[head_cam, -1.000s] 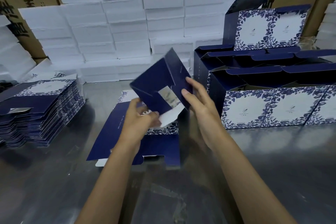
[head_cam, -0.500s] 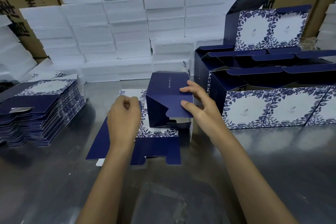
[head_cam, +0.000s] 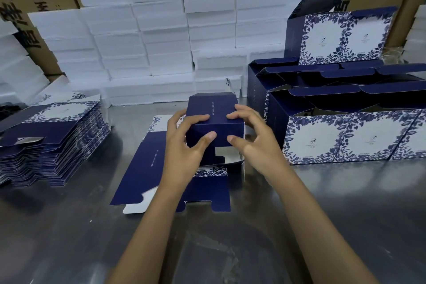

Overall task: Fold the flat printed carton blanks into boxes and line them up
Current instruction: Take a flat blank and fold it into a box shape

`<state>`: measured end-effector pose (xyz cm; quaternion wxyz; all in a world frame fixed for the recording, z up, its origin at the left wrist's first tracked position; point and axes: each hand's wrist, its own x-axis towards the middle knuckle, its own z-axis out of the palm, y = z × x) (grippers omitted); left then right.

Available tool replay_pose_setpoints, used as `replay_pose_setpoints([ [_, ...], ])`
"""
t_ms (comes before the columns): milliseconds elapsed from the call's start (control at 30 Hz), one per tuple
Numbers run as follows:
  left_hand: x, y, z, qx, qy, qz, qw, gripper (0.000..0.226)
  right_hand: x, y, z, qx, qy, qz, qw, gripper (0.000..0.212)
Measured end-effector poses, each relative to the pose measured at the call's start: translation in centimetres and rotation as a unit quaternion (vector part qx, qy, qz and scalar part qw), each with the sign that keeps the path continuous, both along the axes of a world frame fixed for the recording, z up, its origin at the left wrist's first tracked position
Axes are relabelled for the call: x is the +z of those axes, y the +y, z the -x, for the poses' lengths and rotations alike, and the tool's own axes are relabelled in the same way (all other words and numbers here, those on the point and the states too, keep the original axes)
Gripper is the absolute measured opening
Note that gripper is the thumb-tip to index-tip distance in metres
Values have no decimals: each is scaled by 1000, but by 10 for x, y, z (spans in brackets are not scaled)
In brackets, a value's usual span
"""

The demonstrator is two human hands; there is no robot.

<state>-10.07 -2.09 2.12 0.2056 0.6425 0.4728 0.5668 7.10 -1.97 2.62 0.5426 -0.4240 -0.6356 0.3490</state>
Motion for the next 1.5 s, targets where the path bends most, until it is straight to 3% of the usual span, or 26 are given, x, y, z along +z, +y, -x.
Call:
replay_pose_setpoints([
  [200, 9, -8, -1, -22, -12, 23, 999, 28, 6, -4, -2, -2, 54, 10, 999, 27],
  [367, 8, -7, 0, -63, -50, 53, 995, 21, 5, -6, 3, -18, 19, 9, 1000, 20],
  [500, 4, -7, -10, -30, -76, 27, 996, 16, 4, -5, 9, -49, 32, -7, 998, 16],
  [967, 7, -2, -4, -27, -48, 22, 998, 22, 2, -4, 2, -36, 72, 4, 997, 18],
  [1367, 10, -2, 17, -88, -72, 68, 991, 25, 1, -3, -5, 3, 73, 18, 997, 24],
  [1500, 11, -2, 20, -93, -115, 73, 986, 19, 3, -3, -3, -35, 52, -14, 998, 25],
])
